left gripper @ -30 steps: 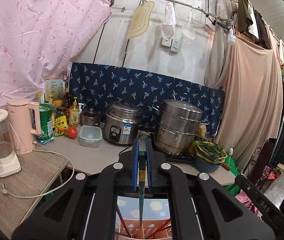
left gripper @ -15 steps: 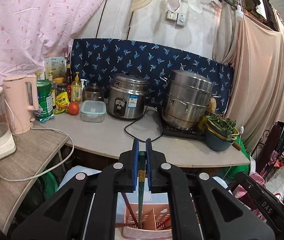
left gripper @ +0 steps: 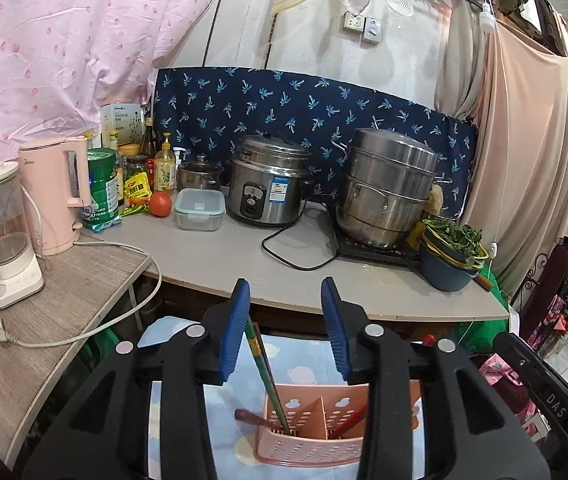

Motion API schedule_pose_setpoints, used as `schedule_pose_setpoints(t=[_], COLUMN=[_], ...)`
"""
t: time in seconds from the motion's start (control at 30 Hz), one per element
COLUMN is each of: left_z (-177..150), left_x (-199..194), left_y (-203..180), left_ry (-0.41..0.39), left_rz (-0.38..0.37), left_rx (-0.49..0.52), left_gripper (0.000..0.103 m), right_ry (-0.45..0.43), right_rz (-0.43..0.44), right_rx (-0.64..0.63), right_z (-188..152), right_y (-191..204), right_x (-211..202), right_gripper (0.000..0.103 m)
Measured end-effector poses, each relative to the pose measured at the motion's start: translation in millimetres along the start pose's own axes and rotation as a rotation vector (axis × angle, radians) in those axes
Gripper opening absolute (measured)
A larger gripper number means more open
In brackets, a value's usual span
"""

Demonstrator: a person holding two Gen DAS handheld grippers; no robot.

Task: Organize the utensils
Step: 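Move both open tools back down to the remaining utensils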

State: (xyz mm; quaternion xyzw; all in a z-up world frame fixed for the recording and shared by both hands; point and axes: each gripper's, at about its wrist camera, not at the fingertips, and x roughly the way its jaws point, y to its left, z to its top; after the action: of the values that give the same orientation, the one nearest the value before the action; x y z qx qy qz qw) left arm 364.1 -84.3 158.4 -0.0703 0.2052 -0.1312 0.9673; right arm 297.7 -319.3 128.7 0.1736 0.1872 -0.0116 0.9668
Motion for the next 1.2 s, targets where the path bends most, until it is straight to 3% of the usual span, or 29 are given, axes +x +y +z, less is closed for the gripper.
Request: schedule_pose_setpoints(t=[0.3, 0.63, 1.2], left_z=[-11, -37, -144], left_x=[-25, -60, -127], left_y=[-5, -9, 8], left_ry=[0.007, 0.071, 0.262], left_rz=[0.008, 0.062, 0.076], left_rx=[0.052, 0.111, 0.134], left_gripper=[0.036, 0.037, 0.037], right_ry=[0.012, 0.047, 0.170], right_rz=[0.011, 0.020, -0.024], right_rx=[-0.035, -0.063, -0.192], right_z=[-13, -46, -153], right_y=[10, 19, 37], right_x=[-26, -67, -148], right_gripper=[0.027, 0.027, 0.027])
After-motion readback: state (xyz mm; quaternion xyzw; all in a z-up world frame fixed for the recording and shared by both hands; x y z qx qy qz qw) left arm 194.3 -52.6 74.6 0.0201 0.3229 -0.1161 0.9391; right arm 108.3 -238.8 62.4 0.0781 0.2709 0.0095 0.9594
